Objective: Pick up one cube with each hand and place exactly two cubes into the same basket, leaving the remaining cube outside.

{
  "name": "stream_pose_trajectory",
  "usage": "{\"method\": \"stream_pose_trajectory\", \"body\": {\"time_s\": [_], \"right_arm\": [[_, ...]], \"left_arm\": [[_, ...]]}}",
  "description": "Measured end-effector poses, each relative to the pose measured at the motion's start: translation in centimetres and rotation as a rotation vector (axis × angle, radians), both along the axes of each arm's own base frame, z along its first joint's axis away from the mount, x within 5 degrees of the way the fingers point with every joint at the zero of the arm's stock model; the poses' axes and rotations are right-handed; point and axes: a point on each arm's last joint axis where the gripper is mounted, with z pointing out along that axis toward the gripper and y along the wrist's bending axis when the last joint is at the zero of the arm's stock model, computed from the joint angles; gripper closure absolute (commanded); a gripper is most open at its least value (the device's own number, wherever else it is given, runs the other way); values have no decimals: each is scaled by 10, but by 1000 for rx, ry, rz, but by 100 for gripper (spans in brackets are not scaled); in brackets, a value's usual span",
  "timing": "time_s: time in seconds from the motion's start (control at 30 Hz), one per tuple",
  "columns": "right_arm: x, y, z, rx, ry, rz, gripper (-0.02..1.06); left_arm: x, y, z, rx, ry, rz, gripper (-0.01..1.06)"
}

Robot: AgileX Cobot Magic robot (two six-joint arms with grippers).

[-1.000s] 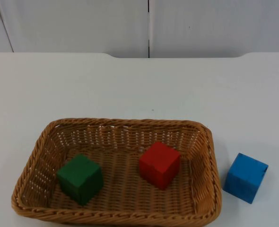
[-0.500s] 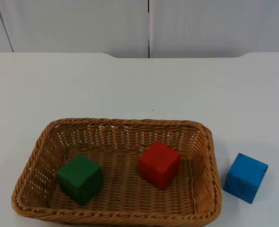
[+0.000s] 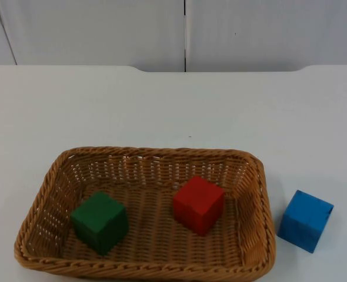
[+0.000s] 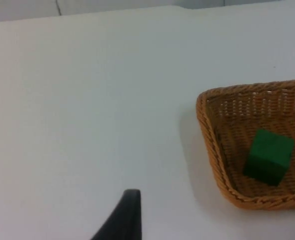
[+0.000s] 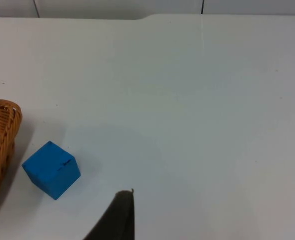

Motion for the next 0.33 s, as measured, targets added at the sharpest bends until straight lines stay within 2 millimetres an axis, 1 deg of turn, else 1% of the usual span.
{"method": "stream_pose_trajectory", "body": {"time_s": [0.33], "right_arm": [[0, 0, 0, 0, 0, 0, -1]], "left_arm": [[0, -1, 0, 0, 0, 107, 0]]}}
